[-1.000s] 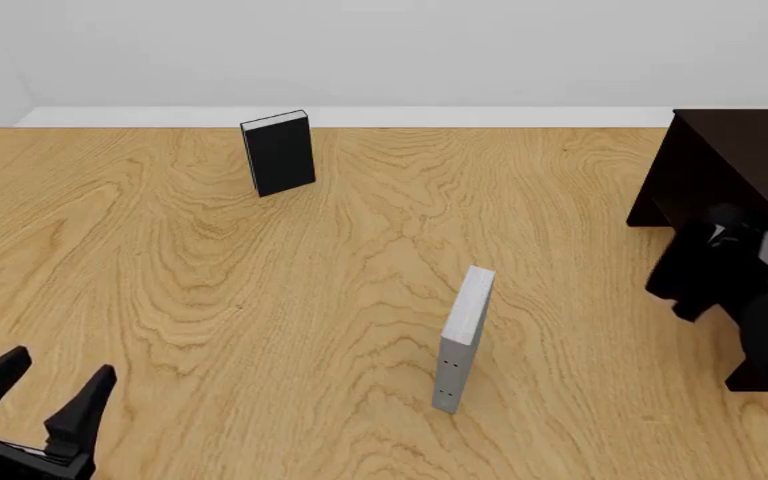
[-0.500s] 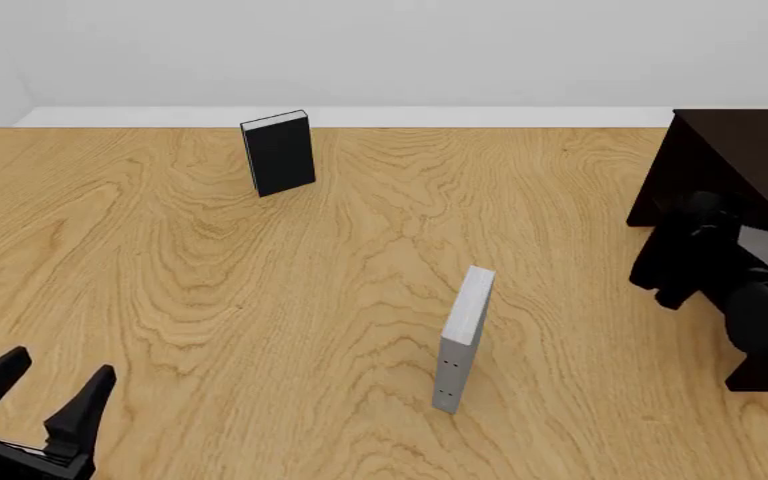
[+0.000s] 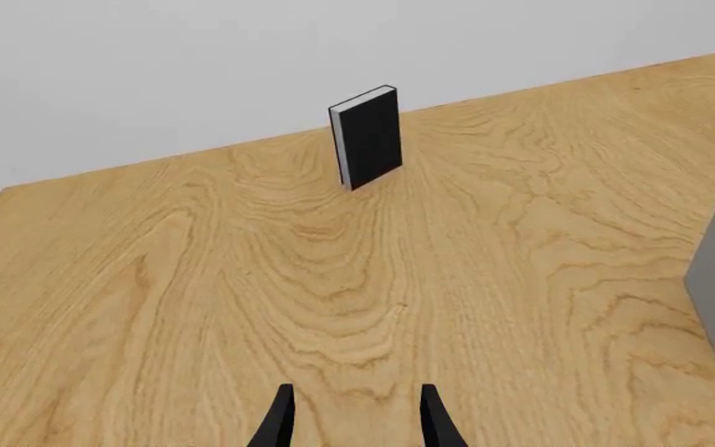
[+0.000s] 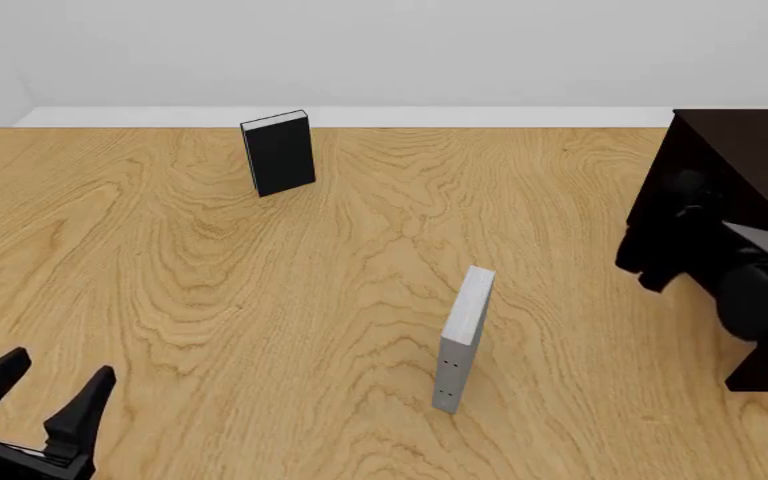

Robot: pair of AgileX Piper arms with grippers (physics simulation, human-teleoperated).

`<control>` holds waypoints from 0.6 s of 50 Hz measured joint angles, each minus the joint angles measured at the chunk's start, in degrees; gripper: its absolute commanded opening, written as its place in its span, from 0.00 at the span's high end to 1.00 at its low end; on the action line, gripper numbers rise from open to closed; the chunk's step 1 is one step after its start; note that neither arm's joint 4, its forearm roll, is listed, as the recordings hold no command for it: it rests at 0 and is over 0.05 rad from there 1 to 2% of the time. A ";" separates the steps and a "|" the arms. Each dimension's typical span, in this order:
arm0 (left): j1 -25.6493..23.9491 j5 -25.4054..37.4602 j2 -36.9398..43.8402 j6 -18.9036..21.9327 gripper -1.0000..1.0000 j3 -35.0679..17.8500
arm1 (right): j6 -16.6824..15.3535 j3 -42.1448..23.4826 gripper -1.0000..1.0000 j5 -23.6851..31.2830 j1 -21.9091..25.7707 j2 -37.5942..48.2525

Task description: Pick up the book on the right and place it on the cabinet shelf.

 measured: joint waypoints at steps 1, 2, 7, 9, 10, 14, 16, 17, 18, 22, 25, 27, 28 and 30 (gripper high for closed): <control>0.00 0.08 -0.08 0.00 0.00 0.00 | 0.09 -0.04 0.00 0.22 0.16 -0.28; 0.00 0.10 -0.10 0.00 0.00 0.00 | 0.17 -0.07 0.00 0.43 0.32 -0.56; -0.06 0.30 -0.27 0.02 0.00 0.00 | 0.72 -0.27 0.00 1.69 1.12 -2.20; -0.07 0.52 -0.49 0.02 0.00 0.00 | 0.97 -0.36 0.00 2.25 1.42 -2.91; -0.08 0.59 -0.56 0.02 0.00 0.00 | 1.07 -0.40 0.00 2.51 1.58 -3.25; -0.09 0.79 -0.78 0.05 0.00 0.00 | 1.57 -0.61 0.00 3.60 2.20 -4.63; -0.10 0.78 -0.80 0.06 0.00 0.00 | 1.85 -0.75 0.00 4.18 2.48 -5.34; -0.10 0.73 -0.76 0.06 0.00 0.00 | 1.98 -0.81 0.00 4.47 2.62 -5.69; -0.11 0.65 -0.68 0.07 0.00 0.00 | 2.09 -0.85 0.00 4.74 2.76 -6.05; -0.15 0.63 -0.68 0.07 0.00 0.00 | 2.59 -0.99 0.00 5.79 3.22 -7.46; -0.17 0.62 -0.70 0.08 0.00 0.00 | 2.95 -1.00 0.00 6.48 3.52 -8.53; -0.18 0.57 -0.67 0.08 0.00 0.00 | 3.16 -0.93 0.00 6.90 3.69 -9.24; -0.19 0.50 -0.62 0.09 0.00 0.00 | 3.28 -0.90 0.00 7.13 3.77 -9.61; -0.21 0.36 -0.50 0.10 0.00 0.00 | 3.45 -0.80 0.00 7.56 3.91 -10.38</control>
